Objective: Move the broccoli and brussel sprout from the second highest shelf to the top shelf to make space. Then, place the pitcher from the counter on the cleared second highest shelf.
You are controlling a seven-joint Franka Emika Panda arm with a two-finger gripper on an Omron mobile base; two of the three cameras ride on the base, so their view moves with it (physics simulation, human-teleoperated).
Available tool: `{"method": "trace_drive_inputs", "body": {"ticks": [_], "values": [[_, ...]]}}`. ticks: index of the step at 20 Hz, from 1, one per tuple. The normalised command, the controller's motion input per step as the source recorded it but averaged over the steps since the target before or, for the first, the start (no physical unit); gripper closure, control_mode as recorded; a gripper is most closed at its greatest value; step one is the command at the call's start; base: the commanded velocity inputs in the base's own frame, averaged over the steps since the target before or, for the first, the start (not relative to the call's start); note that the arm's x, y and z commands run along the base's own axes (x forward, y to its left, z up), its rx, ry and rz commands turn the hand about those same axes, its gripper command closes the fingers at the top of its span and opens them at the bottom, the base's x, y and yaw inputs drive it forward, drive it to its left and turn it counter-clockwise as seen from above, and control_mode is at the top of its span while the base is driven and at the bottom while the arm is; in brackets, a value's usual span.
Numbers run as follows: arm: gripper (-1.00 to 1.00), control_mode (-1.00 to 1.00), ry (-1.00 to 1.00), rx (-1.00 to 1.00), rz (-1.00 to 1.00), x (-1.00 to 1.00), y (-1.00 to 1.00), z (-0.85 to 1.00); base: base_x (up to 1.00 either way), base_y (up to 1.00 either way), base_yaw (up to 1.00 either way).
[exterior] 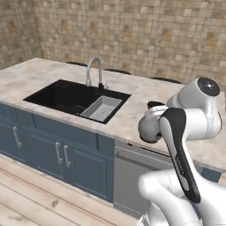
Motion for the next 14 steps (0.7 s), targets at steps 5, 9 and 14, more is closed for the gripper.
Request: {"method": "trace_drive_inputs", "body": {"ticks": [5, 9, 14], "values": [[1.00, 1.00, 0.00, 0.00, 0.00, 0.00, 0.00, 0.00, -0.75, 0.31, 0.00], [1.00, 1.00, 0.00, 0.00, 0.00, 0.00, 0.00, 0.00, -0.97, 0.18, -0.03], [1.00, 1.00, 0.00, 0.00, 0.00, 0.00, 0.00, 0.00, -0.63, -0.20, -0.23]]}}
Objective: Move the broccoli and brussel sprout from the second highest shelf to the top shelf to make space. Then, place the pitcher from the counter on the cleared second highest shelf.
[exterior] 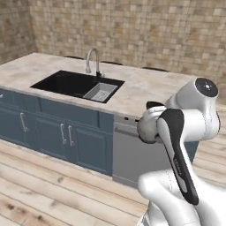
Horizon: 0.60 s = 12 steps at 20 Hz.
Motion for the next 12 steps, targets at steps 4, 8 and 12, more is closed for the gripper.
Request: {"method": "trace_drive_inputs", "body": {"ticks": [4, 8, 12], "values": [[1.00, 1.00, 0.00, 0.00, 0.00, 0.00, 0.00, 0.00, -0.04, -0.70, -0.46], [1.00, 1.00, 0.00, 0.00, 0.00, 0.00, 0.00, 0.00, 0.00, -0.88, -0.45], [1.00, 1.00, 0.00, 0.00, 0.00, 0.00, 0.00, 0.00, 0.00, -0.98, -0.43]]}}
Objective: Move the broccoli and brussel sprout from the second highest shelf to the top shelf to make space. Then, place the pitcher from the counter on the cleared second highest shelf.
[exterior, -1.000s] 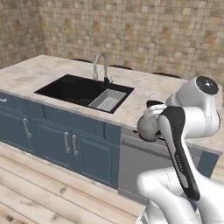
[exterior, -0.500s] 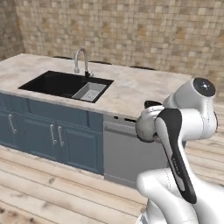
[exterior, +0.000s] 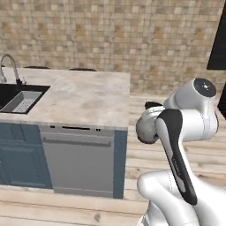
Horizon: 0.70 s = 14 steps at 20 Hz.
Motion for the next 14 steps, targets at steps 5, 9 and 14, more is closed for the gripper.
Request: {"method": "trace_drive_inputs", "body": {"ticks": [5, 9, 14], "values": [[1.00, 1.00, 0.00, 0.00, 0.00, 0.00, 0.00, 0.00, 0.06, -0.99, -0.42], [1.00, 1.00, 0.00, 0.00, 0.00, 0.00, 0.00, 0.00, 0.21, -1.00, -0.39], [1.00, 1.00, 0.00, 0.00, 0.00, 0.00, 0.00, 0.00, 0.74, -0.66, -0.26]]}}
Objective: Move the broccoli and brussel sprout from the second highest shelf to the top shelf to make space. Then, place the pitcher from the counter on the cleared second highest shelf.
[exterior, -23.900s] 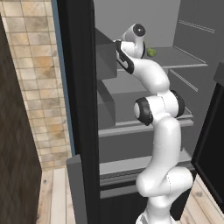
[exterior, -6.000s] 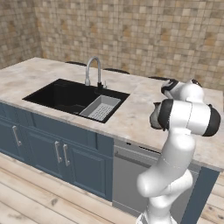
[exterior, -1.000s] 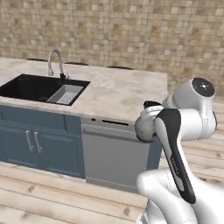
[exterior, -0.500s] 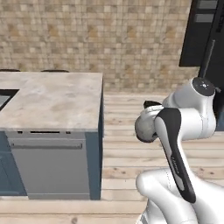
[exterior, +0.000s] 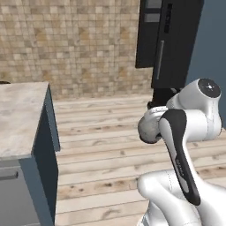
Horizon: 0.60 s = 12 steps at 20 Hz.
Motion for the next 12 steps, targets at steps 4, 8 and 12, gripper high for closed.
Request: {"method": "trace_drive_inputs", "body": {"ticks": [4, 8, 12], "values": [[1.00, 1.00, 0.00, 0.00, 0.00, 0.00, 0.00, 0.00, 1.00, -0.21, -0.09], [1.00, 1.00, 0.00, 0.00, 0.00, 0.00, 0.00, 0.00, 1.00, 0.00, -0.03], [1.00, 1.00, 0.00, 0.00, 0.00, 0.00, 0.00, 0.00, 1.00, 0.00, -0.03]]}}
